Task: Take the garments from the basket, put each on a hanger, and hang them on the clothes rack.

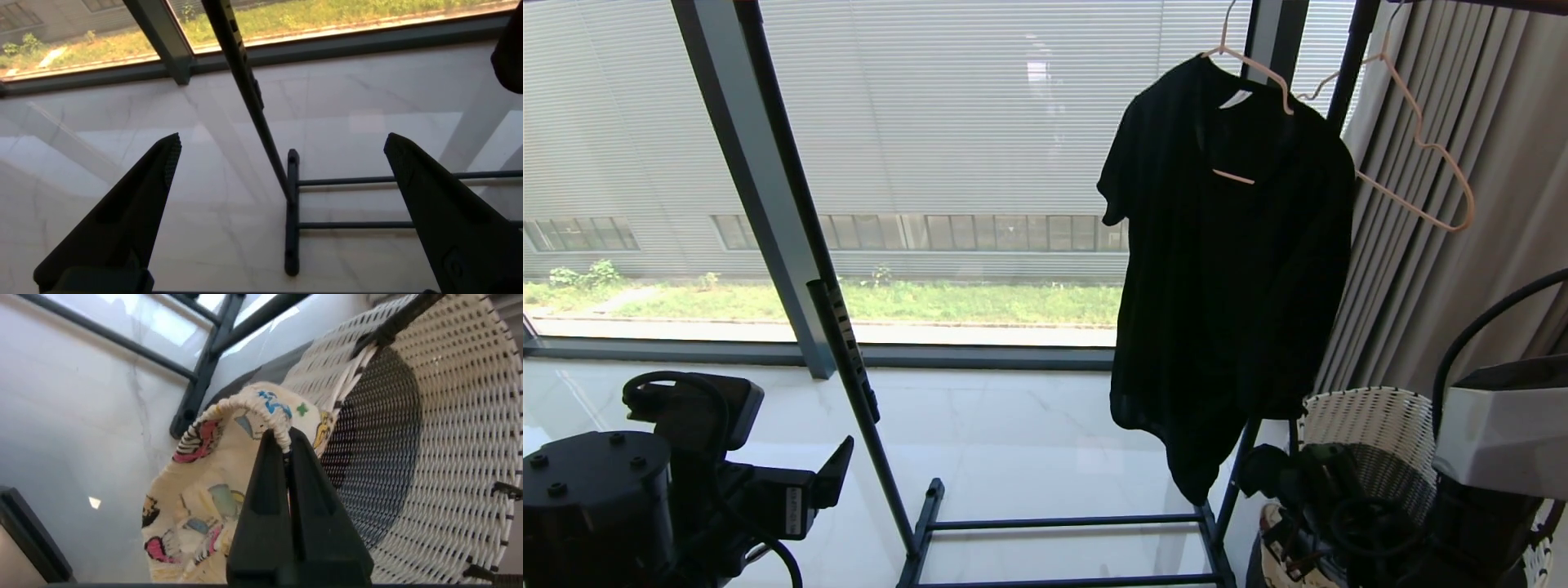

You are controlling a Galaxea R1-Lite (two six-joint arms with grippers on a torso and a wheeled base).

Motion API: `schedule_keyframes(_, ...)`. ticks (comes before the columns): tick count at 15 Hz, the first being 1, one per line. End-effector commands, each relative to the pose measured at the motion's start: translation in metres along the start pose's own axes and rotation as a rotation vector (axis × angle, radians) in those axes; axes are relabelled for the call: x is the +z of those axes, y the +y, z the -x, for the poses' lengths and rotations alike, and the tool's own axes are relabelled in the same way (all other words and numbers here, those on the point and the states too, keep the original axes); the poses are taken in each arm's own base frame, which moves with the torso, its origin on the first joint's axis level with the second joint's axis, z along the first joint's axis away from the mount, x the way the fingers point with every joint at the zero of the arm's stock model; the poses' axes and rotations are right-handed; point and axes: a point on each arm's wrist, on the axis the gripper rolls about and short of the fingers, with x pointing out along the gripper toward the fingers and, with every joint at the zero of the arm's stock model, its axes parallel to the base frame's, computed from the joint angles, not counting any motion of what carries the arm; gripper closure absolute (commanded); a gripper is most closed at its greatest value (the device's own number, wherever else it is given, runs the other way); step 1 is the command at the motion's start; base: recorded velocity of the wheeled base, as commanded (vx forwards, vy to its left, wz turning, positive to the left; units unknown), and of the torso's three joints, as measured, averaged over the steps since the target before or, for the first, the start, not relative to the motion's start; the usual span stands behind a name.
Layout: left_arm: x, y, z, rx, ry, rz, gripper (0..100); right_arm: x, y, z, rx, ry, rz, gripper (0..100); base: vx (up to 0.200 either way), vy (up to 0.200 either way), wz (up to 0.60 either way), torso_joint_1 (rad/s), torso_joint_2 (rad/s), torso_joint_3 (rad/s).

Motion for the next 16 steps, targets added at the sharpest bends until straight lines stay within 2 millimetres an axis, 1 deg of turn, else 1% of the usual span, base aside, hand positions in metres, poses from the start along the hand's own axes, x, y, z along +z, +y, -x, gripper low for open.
schedule_keyframes(1, -0.005, 0.003, 0.006, 0.0, -0.001, -0.001, 0, 0.024, -0.01, 0.029, -0.011, -0.14, -0.046, 100, 0.0, 0.0, 0.0, 0.0, 0.0, 0.0)
schedule_keyframes(2, -0.008, 0.004, 0.008, 0.0, 0.003, -0.004, 0, 0.034, -0.015, 0.042, -0.018, -0.203, -0.065, 100, 0.0, 0.0, 0.0, 0.0, 0.0, 0.0)
schedule_keyframes(5, -0.008, 0.005, 0.009, 0.0, 0.003, -0.005, 0, 0.056, -0.032, 0.077, -0.12, -0.336, -0.141, 100, 0.0, 0.0, 0.0, 0.0, 0.0, 0.0)
schedule_keyframes(6, -0.008, 0.005, 0.009, 0.0, 0.003, -0.005, 0, 0.058, -0.034, 0.079, -0.128, -0.345, -0.148, 100, 0.0, 0.0, 0.0, 0.0, 0.0, 0.0)
schedule_keyframes(7, -0.009, 0.004, 0.008, -0.002, 0.005, -0.011, 0, 0.068, -0.046, 0.099, -0.175, -0.422, -0.156, 100, 0.0, 0.0, 0.0, 0.0, 0.0, 0.0)
schedule_keyframes(9, -0.009, 0.003, 0.009, -0.008, 0.004, -0.017, 0, 0.078, -0.058, 0.121, -0.207, -0.506, -0.149, 100, 0.0, 0.0, 0.0, 0.0, 0.0, 0.0)
schedule_keyframes(11, -0.008, 0.003, 0.009, -0.008, 0.004, -0.017, 0, 0.082, -0.067, 0.14, -0.231, -0.567, -0.132, 100, 0.0, 0.0, 0.0, 0.0, 0.0, 0.0)
schedule_keyframes(12, -0.007, 0.003, 0.008, -0.008, -0.001, -0.014, 0, 0.083, -0.068, 0.143, -0.236, -0.578, -0.123, 100, 0.0, 0.0, 0.0, 0.0, 0.0, 0.0)
schedule_keyframes(13, -0.005, 0.002, 0.008, -0.01, -0.007, -0.011, 0, 0.084, -0.07, 0.15, -0.242, -0.6, -0.113, 100, -0.2, 0.0, 0.0, -0.002, 0.01, 0.007)
schedule_keyframes(16, -0.002, -0.001, 0.009, -0.028, -0.02, -0.013, 0, 0.091, -0.071, 0.159, -0.244, -0.64, -0.109, 100, -0.2, 0.0, 0.0, 0.007, 0.0, 0.001)
